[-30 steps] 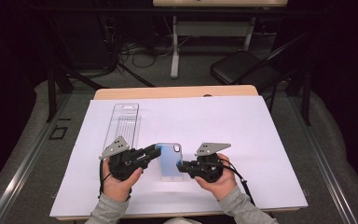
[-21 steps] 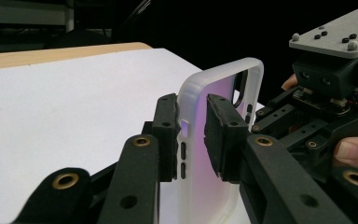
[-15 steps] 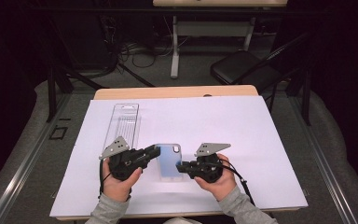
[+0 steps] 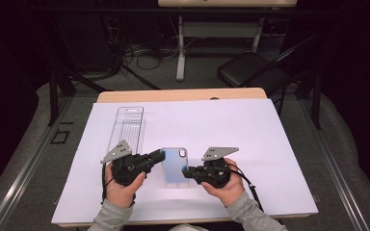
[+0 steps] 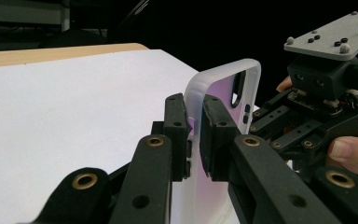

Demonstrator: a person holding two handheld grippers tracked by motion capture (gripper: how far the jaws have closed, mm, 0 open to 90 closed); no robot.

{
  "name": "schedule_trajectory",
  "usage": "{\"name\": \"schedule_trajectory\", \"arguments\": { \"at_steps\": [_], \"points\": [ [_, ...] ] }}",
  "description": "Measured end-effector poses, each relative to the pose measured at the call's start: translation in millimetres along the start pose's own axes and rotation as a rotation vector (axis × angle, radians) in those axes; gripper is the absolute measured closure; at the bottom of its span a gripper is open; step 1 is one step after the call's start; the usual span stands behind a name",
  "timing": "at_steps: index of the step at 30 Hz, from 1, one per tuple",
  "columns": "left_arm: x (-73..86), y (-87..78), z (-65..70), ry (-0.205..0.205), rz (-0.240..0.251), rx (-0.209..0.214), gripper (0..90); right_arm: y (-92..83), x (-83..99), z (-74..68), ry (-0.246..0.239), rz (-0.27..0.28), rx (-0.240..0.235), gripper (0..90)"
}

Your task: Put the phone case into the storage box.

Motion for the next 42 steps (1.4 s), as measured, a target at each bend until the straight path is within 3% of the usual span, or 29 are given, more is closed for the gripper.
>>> {"name": "schedule_trajectory", "arguments": {
  "at_steps": [13, 42],
  "points": [
    [-0.4, -0.5, 0.0, 0.016, -0.011, 0.008, 82.9, -0.2, 0.1, 0.5, 0.006, 0.0, -0.012, 82.4],
    [-0.8, -1.4, -1.2, -0.011, -0.008, 0.014, 83.3, -0.7, -0.1, 0.6, 0.016, 0.006, -0.02, 82.1]
  ]
}}
Point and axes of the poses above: each handheld gripper's, and its own axes: y roughly forward along the jaws, x roughly out of its underside, z roughly to its right, the point moved 4 cm from there along y, roughly forward along the jaws, and after that the axes turned 15 degrees about z, right-handed, at the moved point
